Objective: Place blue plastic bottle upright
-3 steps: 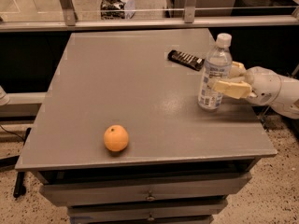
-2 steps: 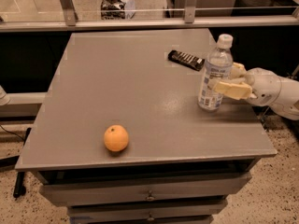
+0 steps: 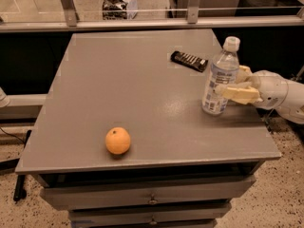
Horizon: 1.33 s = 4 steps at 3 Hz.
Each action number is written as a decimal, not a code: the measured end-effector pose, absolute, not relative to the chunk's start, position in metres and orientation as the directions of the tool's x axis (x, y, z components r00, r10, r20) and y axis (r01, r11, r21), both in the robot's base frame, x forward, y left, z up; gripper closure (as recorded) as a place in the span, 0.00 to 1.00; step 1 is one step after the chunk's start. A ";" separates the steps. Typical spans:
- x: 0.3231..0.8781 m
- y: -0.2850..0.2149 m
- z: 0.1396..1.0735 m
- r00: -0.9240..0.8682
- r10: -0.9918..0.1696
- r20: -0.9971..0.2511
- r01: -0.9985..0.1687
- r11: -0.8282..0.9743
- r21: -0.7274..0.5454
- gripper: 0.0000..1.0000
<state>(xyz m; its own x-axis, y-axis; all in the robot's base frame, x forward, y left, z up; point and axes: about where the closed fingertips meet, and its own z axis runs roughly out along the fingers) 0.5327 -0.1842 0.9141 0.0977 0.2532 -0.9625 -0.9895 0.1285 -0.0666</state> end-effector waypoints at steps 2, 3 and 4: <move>0.527 -0.200 0.931 0.129 0.216 -0.968 -0.983 0.157 -0.096 0.00; 0.524 -0.212 0.946 0.152 0.156 -0.976 -0.976 0.182 -0.123 0.00; 0.516 -0.235 0.982 0.210 0.041 -0.977 -0.954 0.226 -0.196 0.00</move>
Offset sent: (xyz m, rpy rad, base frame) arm -0.0105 -0.0352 0.0286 -0.0616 -0.0406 -0.0688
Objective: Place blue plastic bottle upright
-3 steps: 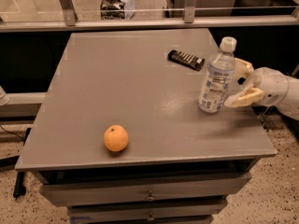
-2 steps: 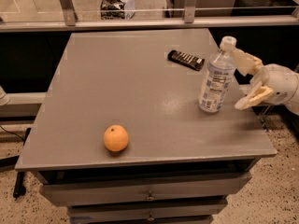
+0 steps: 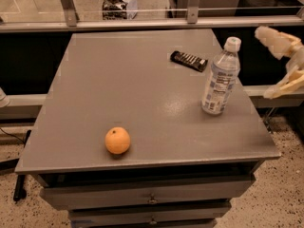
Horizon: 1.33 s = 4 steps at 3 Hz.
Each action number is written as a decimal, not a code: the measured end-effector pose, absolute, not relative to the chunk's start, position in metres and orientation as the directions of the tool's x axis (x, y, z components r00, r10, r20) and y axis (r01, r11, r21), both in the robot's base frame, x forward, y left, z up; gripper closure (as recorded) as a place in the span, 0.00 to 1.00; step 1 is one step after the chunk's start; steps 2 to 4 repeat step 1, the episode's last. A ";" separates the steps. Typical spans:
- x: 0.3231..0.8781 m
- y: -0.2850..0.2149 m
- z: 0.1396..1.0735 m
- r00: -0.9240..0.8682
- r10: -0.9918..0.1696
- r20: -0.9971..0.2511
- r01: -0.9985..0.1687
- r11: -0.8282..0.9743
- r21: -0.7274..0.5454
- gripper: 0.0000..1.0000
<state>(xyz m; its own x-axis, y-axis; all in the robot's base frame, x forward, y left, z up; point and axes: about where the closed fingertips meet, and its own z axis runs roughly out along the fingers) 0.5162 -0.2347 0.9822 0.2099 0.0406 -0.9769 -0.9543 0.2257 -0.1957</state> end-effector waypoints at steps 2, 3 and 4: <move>0.517 -0.237 0.989 0.223 0.042 -0.974 -0.950 0.234 -0.208 0.00; 0.517 -0.237 0.989 0.223 0.042 -0.974 -0.950 0.234 -0.208 0.00; 0.517 -0.237 0.989 0.223 0.042 -0.974 -0.950 0.234 -0.208 0.00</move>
Offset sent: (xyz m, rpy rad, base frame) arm 0.0000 0.0000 0.0000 0.0000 0.0000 0.0000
